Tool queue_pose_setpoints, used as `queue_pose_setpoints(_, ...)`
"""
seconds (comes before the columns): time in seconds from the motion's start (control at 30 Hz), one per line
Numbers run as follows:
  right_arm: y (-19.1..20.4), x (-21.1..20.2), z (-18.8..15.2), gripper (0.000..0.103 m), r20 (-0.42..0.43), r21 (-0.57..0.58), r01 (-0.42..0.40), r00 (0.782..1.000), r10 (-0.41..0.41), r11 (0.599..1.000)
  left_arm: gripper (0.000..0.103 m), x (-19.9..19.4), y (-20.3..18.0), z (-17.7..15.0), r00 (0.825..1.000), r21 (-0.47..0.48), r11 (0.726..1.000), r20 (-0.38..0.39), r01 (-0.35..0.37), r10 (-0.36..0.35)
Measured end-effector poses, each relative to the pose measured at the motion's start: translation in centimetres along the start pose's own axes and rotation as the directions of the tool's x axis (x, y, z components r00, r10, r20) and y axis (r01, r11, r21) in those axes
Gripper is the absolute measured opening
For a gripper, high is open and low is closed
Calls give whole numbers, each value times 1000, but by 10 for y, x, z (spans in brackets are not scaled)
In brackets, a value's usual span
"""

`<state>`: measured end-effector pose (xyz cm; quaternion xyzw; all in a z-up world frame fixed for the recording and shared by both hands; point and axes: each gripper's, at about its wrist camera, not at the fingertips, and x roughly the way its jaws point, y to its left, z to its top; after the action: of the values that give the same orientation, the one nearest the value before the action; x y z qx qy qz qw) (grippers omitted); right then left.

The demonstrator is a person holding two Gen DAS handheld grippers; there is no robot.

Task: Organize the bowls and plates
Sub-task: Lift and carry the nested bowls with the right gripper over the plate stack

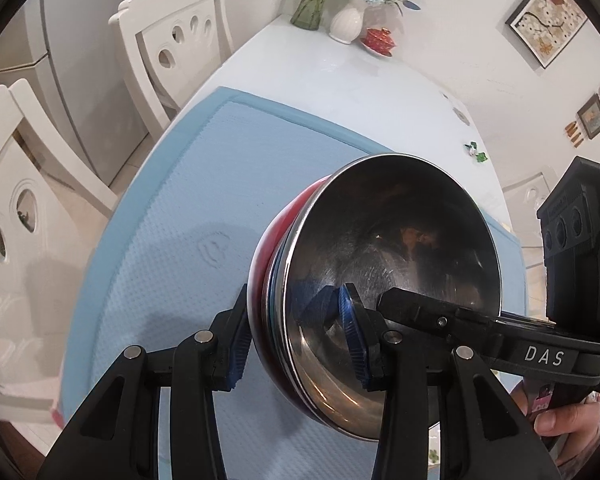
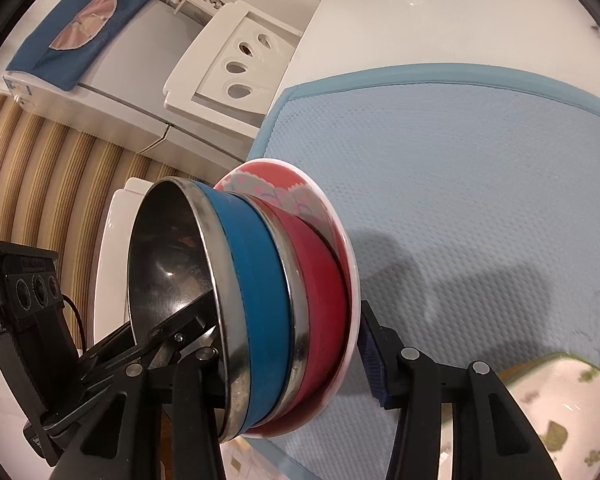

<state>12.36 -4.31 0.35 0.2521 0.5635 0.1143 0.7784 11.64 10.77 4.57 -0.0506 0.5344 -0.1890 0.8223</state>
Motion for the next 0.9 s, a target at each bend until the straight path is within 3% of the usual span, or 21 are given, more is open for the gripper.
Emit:
queue_pose_setpoints(0.47,-36,-49,-28,46,14,19,-15,1000,15,1000,38,-11,-66,-36,1000,25,1000,-5,-8,8)
queue_pose_setpoints(0.9,-89,-99,-52,46,30,58,8,1000,-9,998,37,-2,-134,-61,999,64,998,-37,29,-27)
